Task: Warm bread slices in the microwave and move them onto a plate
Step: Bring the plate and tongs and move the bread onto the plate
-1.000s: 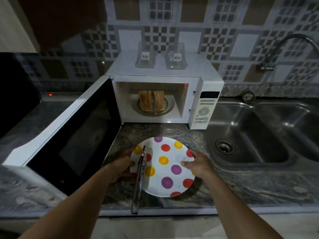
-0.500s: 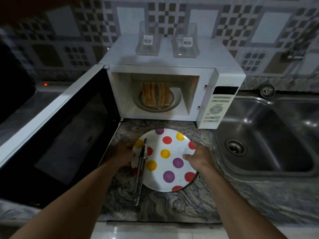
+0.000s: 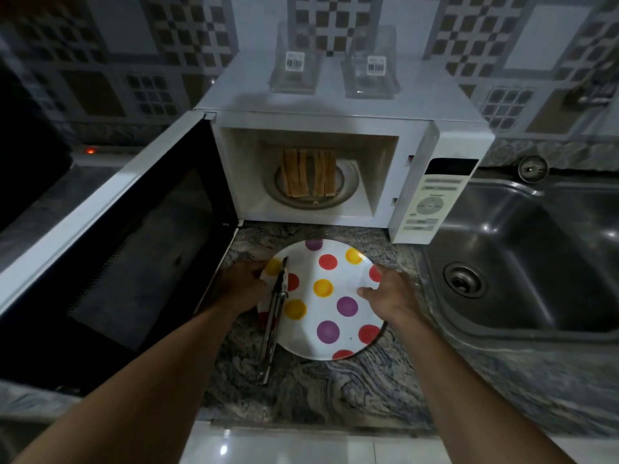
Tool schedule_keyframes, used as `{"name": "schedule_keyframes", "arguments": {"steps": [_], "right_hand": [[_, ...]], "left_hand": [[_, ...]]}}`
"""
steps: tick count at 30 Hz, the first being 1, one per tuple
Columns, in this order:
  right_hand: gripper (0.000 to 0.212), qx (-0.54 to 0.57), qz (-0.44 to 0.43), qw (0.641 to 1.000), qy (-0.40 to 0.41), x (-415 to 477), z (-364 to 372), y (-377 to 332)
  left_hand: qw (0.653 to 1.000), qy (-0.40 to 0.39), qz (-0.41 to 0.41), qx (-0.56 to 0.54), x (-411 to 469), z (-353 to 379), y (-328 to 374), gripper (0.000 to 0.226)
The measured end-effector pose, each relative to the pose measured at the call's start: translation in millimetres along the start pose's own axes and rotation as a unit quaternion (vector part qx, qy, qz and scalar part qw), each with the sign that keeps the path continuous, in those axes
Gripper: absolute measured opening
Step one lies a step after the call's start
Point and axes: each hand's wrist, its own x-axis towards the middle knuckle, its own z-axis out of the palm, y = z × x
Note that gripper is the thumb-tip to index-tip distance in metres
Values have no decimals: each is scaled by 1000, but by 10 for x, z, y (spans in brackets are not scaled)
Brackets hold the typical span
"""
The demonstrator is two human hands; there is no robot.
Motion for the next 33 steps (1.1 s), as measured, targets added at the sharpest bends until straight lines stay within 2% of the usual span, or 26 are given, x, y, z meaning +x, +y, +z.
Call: {"name": "schedule_keyframes", "arguments": {"steps": [7,10,13,16,20,23,26,29,31,33], "right_hand": [[55,-10,-14,999,35,-15,61,5],[52,-19,-18,999,42,-48,56,-5],[52,-26,-13,999,39,-65,25,-35],[54,-36,-8,999,35,-100,2,-76],[54,-72,-11,997,30,-247,-54,-180],[53,-133,-16,989,54,-519,-105,-369],[50,-172,-95,978,71,-825,-33,-558],[43,-98,-141,985,-22,-1036,100,-695],[37,4,-111,987,-115,-1152,135,-791],[37,89,-72,975,-189,-1223,107,-859]], "left_hand": [[999,46,-20,17,-59,45,4,41],[993,102,-36,46,-98,98,25,29],[984,163,-52,55,-201,126,146,34],[985,154,-56,61,-315,152,303,41],[996,72,-16,-42,-271,305,167,56],[998,59,-30,-14,-334,262,220,38],[998,52,-20,-32,-398,208,321,23],[994,54,-13,-90,-426,176,411,15],[990,72,-3,-123,-444,102,488,16],[984,79,-3,-161,-467,3,586,26]]}}
